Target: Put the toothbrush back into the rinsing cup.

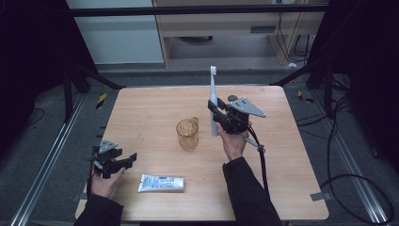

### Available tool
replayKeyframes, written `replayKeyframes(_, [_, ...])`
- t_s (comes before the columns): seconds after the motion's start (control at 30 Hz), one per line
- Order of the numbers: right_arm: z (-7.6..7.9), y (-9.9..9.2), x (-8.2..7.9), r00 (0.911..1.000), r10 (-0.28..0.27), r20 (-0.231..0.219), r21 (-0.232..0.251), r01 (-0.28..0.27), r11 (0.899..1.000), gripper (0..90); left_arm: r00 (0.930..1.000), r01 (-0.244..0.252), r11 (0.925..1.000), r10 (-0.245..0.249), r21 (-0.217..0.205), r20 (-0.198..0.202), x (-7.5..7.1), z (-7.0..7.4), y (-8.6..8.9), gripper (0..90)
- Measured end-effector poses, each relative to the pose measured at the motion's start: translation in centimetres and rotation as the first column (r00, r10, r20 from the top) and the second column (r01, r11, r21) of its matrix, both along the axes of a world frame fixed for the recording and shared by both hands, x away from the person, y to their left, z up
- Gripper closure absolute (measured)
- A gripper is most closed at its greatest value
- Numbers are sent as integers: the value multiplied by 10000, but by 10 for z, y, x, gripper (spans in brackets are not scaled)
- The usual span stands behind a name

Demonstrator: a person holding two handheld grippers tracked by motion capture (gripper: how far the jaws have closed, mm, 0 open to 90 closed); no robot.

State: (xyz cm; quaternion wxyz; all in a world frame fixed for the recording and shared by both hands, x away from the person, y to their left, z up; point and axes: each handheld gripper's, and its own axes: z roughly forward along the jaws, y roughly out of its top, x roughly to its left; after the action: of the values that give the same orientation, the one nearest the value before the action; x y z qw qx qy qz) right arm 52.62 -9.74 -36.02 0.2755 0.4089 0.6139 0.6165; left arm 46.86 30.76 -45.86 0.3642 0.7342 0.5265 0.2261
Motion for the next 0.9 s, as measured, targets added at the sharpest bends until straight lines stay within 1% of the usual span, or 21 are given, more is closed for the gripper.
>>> replayKeyframes(0.2, [0, 7, 7, 9998, -125, 142, 186, 122, 9998, 672, 10000, -7, 10000, 7, -39, 8, 0, 0, 0, 320])
replayKeyframes(0.27, [0, 9, 9, 9996, -90, 266, 232, 84, 9997, 672, 10000, 4, 10000, -4, -37, 5, 0, 0, 0, 320])
replayKeyframes(0.5, [1, 17, 15, 9995, -11, 319, 363, -1, 9993, 672, 10000, 7, 10000, -7, -51, 14, 0, 0, 0, 320])
replayKeyframes(0.57, [2, 21, 17, 9989, -12, 463, 470, -9, 9989, 671, 10000, 11, 10000, -11, -58, 30, 0, 0, 1, 321])
replayKeyframes(0.63, [2, 22, 17, 9987, -16, 515, 538, -11, 9985, 671, 10000, 15, 10000, -15, -68, 37, 0, 1, 1, 321])
replayKeyframes(0.9, [1, 30, 23, 9982, -55, 591, 740, 11, 9973, 671, 10000, 10, 9999, -10, -101, 69, 0, 1, 1, 322])
